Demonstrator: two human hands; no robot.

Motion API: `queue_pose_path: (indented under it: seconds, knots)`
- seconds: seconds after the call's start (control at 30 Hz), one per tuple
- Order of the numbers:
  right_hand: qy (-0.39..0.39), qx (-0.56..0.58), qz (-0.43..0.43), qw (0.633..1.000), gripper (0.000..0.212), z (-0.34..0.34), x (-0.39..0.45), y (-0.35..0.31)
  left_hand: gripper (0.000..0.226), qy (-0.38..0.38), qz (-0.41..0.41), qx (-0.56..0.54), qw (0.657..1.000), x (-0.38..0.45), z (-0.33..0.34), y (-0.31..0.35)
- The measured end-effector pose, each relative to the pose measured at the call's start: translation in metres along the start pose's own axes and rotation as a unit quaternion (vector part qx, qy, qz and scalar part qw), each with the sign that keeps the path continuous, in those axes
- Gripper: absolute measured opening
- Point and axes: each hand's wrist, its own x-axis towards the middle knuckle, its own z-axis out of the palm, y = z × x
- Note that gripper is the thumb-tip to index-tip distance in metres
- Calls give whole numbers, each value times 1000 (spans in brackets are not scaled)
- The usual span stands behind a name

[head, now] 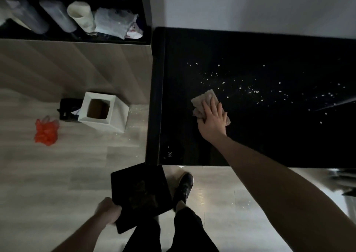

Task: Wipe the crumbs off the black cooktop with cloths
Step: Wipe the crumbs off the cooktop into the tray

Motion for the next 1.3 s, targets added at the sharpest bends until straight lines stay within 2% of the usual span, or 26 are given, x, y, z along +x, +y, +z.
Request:
queue_pose_path:
  seconds: [0.17,0.33,0.4,0.5,0.57,0.67,0.73,0.87,1.03,1.17,1.3]
  knots:
    - [-34,-41,-55,997,83,15,-17,-15,26,3,49,61,997,-6,25,17]
    - [-31,-29,-145,989,55,47,-65,-20,32,-6,78,104,992,-8,48,43]
    - [-39,-33,-181,982,57,63,-88,-18,34,-7,88,107,990,-9,53,51]
    - [-64,-36,-227,971,72,82,-125,-15,39,-15,99,99,990,-4,59,60]
    - [-78,-6,-236,969,71,86,-150,-16,35,-18,109,106,988,-18,56,72]
    - [-111,52,-212,970,64,75,-185,-21,25,-8,133,114,985,-36,53,87]
    - [-108,96,-173,974,62,65,-203,-22,31,2,140,109,984,-42,51,92]
    - [-9,190,-70,979,63,42,-216,-11,39,1,143,104,984,-53,50,97]
    - [103,244,-33,964,64,4,-198,11,38,-12,141,81,987,-63,56,101]
    - [157,239,-3,958,58,-31,-160,42,33,-3,134,62,989,-67,63,106]
    - [173,227,14,958,53,-73,-108,76,22,-2,111,27,993,-70,75,115]
